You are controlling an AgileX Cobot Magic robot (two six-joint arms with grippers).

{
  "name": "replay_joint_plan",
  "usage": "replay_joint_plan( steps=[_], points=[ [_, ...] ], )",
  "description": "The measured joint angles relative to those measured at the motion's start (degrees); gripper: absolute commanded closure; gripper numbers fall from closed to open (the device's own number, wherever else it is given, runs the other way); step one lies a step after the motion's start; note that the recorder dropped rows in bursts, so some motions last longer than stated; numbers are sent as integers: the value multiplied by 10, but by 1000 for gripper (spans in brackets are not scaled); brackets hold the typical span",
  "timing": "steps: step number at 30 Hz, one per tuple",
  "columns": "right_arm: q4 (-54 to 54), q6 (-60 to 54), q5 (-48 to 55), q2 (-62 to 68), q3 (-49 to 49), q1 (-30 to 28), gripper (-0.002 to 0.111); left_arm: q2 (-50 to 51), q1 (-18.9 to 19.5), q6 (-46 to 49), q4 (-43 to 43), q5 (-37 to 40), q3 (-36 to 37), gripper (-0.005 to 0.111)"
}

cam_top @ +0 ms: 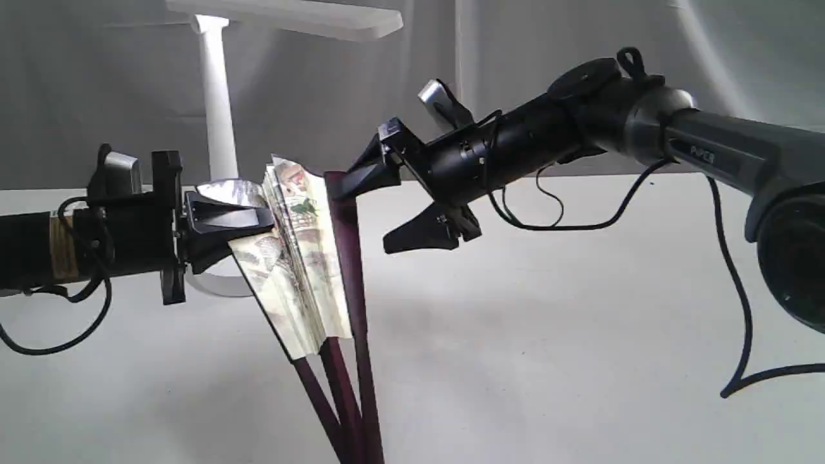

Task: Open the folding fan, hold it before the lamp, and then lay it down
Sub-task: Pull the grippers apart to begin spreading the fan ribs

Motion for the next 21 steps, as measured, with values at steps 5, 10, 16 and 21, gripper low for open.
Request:
replay_joint_plan(
  steps=[5, 10, 16, 21],
  points=[
    [116, -38, 0, 2, 0, 0, 24, -3, -1, 0, 0, 0, 1, 107],
    [145, -49, 0, 3, 0, 0, 24, -3, -15, 0, 2, 0, 5, 107],
    [130, -52, -1, 15, 0, 11, 41, -3, -27, 0, 2, 0, 5, 107],
    [125, -52, -1, 16, 0, 21, 56, -3, -16, 0, 2, 0, 5, 107]
  ],
)
